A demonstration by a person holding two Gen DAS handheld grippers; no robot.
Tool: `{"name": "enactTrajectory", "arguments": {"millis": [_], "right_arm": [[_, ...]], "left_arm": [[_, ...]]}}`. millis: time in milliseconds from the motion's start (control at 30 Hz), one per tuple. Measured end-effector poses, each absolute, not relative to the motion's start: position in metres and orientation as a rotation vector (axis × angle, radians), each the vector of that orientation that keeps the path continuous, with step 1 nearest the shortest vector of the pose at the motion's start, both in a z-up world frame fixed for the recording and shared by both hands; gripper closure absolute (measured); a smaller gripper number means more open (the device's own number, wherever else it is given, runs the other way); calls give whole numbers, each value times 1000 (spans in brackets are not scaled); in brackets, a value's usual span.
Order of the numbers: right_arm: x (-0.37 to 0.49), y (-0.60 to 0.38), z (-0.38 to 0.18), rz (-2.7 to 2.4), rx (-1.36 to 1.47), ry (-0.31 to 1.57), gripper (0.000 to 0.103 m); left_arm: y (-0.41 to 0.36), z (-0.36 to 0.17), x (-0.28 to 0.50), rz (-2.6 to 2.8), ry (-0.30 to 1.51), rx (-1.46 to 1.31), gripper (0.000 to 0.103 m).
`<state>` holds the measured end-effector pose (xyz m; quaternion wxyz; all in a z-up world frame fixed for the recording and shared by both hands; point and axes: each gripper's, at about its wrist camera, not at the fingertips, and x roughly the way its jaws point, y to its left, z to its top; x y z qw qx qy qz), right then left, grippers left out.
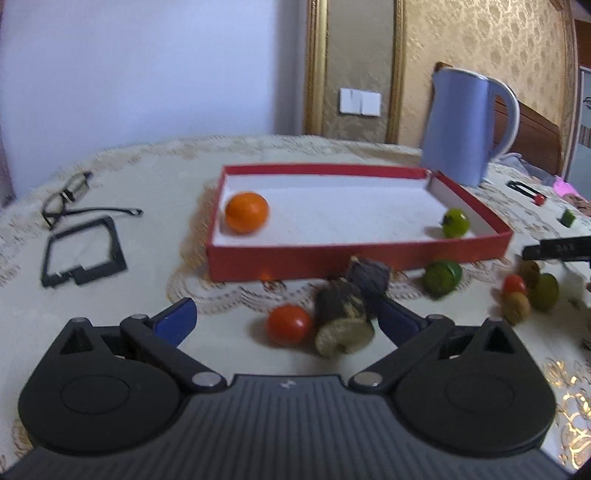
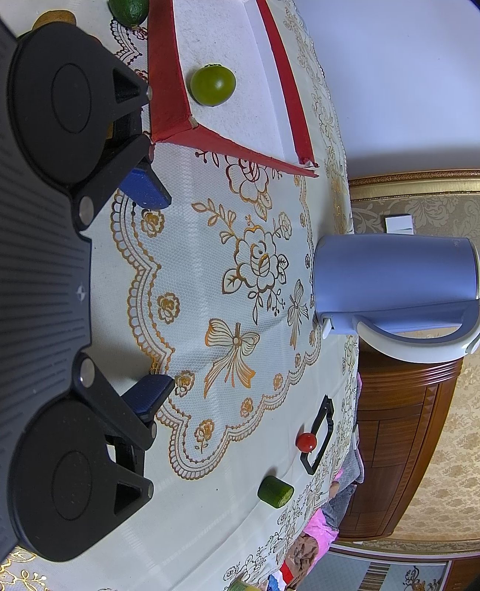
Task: Organize fruits
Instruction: 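Carry the orange into the tray with the left gripper and release, then grasp a second green tomato with the right gripper and drop it in the tray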
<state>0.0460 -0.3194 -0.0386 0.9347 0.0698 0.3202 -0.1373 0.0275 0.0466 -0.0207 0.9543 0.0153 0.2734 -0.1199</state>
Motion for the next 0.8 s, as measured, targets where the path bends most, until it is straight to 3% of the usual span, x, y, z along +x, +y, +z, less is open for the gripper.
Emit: {"name": "enactTrajectory", "arguments": {"millis": [433, 600, 767, 800], "right_arm": [[41, -324, -38, -264, 186, 631, 6], [-1, -326, -29, -151, 263, 553, 6], [-43, -295, -16, -48, 154, 492, 7], [-47, -289, -15, -36, 139, 488, 12]], "left_arm": [[40, -33, 39, -201, 656, 84, 0], [40, -33, 44, -186, 668, 75, 0], [40, -32, 47, -174, 671, 64, 0], [39, -32, 48, -159, 671, 55, 0]]}}
